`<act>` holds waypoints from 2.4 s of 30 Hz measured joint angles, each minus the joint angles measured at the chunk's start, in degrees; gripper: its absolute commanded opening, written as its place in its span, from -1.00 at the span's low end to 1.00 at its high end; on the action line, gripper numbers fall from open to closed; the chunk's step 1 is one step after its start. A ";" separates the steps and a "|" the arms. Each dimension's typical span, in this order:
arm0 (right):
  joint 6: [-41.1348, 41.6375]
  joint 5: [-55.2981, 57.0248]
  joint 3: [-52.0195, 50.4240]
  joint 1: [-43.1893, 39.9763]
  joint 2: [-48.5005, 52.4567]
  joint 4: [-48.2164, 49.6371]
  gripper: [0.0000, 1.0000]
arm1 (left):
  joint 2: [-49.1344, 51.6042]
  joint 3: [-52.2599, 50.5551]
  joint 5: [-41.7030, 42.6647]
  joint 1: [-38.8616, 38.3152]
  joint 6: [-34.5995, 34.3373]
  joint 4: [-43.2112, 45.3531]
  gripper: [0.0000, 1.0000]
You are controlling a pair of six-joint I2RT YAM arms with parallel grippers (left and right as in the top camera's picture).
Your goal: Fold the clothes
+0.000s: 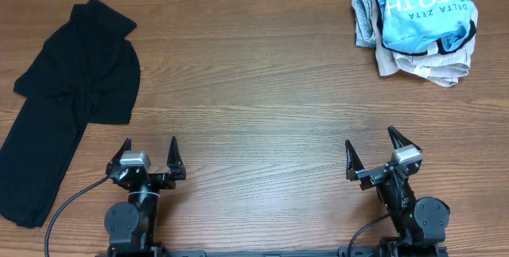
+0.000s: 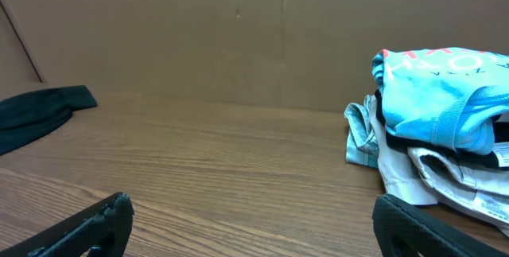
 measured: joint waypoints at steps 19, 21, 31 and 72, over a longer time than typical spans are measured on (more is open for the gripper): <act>0.00 0.00 0.00 0.00 0.00 0.02 1.00 | 0.00 0.00 0.00 0.00 0.00 0.00 1.00; 0.02 0.00 0.00 0.00 0.00 0.07 1.00 | 0.00 0.00 0.00 0.00 0.00 0.00 1.00; -0.02 -0.02 0.00 0.00 0.00 0.02 1.00 | 0.00 0.00 0.00 0.00 0.00 0.00 1.00; -0.04 1.88 26.01 -0.02 9.27 -0.63 1.00 | 15.06 35.85 0.35 0.00 0.50 -19.67 1.00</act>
